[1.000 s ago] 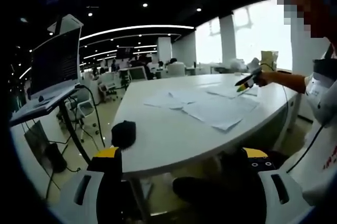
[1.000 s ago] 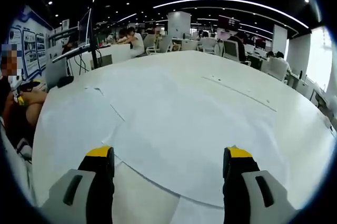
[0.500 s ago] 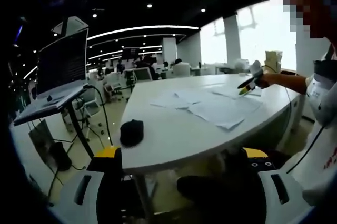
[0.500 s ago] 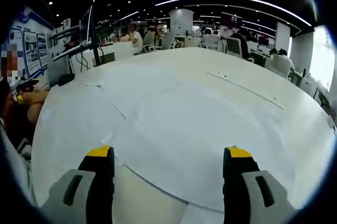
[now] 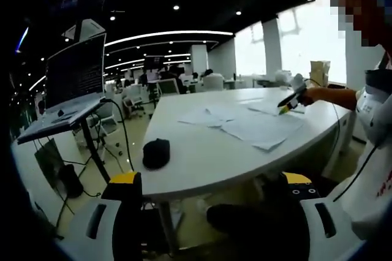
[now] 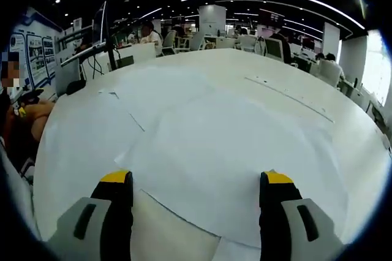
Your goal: Organize the stack of printing papers by aligning and flattening the scattered papers on the table
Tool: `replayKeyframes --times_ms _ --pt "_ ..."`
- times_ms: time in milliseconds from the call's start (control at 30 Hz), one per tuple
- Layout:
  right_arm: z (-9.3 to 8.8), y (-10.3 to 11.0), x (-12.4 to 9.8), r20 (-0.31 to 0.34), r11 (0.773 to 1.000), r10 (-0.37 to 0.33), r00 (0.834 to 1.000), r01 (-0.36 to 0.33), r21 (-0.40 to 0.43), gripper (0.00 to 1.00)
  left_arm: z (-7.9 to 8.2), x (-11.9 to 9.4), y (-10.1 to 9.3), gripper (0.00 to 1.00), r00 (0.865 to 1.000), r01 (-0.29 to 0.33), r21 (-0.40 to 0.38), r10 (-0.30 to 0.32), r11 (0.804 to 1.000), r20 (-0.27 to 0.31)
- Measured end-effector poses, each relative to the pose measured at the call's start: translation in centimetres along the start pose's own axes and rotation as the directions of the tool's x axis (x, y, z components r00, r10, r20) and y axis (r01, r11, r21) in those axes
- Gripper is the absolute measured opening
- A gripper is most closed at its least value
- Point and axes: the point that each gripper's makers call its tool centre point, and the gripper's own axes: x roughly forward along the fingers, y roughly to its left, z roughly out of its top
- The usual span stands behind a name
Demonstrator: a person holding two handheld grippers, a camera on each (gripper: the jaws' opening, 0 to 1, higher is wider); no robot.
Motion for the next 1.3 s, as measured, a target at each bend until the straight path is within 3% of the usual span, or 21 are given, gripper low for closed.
replayKeyframes --times_ms 633,1300 --pt "0.3 -0.2 -0.1 0.036 1.0 -0.004 0.999 0.005 -0.002 0.79 0.3 1.1 -0.6 0.94 0.999 0.036 0.004 -0.036 0.999 0.0" --pt "0.3 -0.4 -0.1 0.047 1.0 -0.014 0.999 0.014 0.006 0.74 -0.2 0.8 -0.4 0.93 1.0 0.019 0.0 -0.019 1.0 -0.01"
